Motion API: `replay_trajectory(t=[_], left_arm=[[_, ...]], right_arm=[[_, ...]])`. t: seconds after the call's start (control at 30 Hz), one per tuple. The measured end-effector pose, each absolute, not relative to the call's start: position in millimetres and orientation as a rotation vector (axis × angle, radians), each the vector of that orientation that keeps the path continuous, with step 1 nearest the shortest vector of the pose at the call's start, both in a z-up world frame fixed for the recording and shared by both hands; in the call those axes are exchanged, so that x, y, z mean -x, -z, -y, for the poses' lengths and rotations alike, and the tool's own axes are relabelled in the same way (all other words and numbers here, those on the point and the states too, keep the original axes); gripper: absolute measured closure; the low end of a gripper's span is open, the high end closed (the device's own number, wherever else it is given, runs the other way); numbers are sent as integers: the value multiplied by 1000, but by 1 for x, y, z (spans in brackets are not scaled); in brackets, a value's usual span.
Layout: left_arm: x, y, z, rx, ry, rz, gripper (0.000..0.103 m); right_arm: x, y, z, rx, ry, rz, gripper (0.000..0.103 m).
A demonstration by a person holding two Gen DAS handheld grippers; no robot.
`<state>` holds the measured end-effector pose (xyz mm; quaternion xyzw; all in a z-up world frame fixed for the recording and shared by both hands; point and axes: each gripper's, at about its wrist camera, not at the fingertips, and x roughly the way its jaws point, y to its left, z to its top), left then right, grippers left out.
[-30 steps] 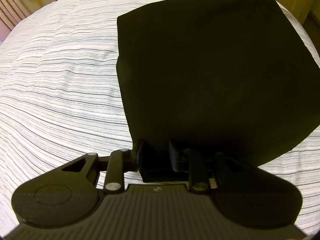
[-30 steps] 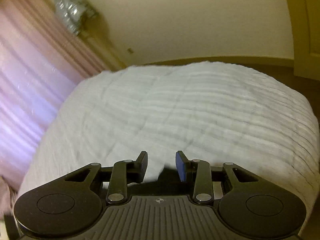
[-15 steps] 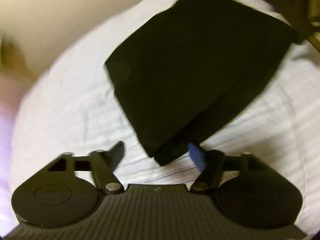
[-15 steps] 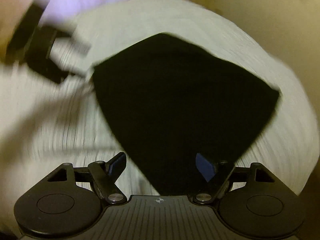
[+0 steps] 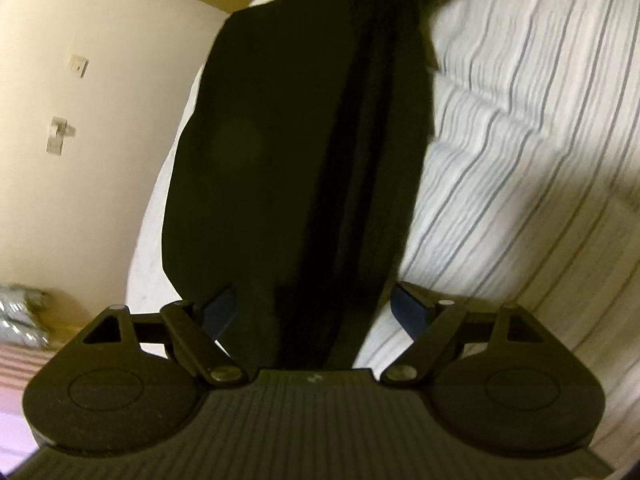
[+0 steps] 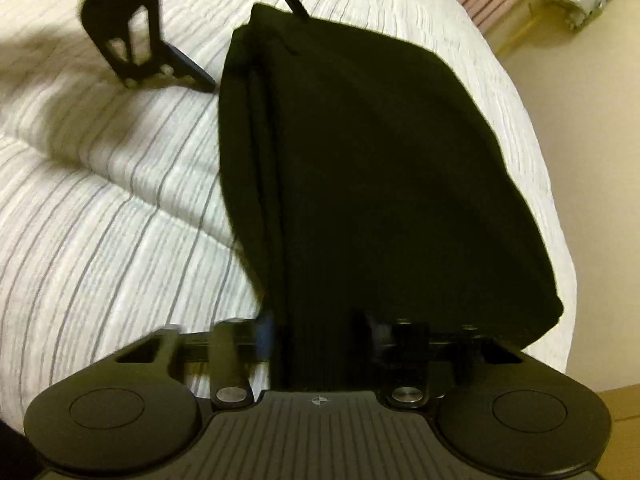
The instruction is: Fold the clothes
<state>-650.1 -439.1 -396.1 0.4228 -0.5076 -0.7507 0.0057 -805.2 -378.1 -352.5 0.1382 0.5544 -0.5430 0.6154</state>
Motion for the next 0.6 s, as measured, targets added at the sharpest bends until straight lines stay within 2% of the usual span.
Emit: replay_trajectory(t=[0.07, 0.13, 0.2, 0.3, 0.33, 0.37, 0.43, 0.57, 0.6], left_arm=[[651, 398, 442, -1320, 2315, 1634, 21], [657, 403, 452, -1360, 2300, 1624, 26], [663, 407, 463, -1418, 2303, 1592, 52], [657, 395, 466, -1474, 2353, 1532, 66], [657, 391, 467, -1481, 2373, 1501, 67], [657, 386, 470, -1488, 2398, 1454, 69], [661, 375, 477, -1505, 2455, 1328, 70], [666, 354, 491, -1522, 2539, 1118, 73], [665, 352, 491, -1522, 2543, 1119, 73]], right_arm=[[805, 345, 372, -309, 1278, -1262, 71], [805, 340, 368, -321, 1309, -1245, 71], [802, 331, 362, -345, 1322, -1242, 71], [793, 328, 352, -357, 1336, -1244, 71], [790, 329, 349, -353, 1341, -1247, 63], [786, 331, 346, -350, 1344, -1237, 43], [780, 334, 341, -323, 1333, -1220, 28], [773, 350, 347, -248, 1297, -1266, 28], [774, 354, 351, -232, 1296, -1280, 28]])
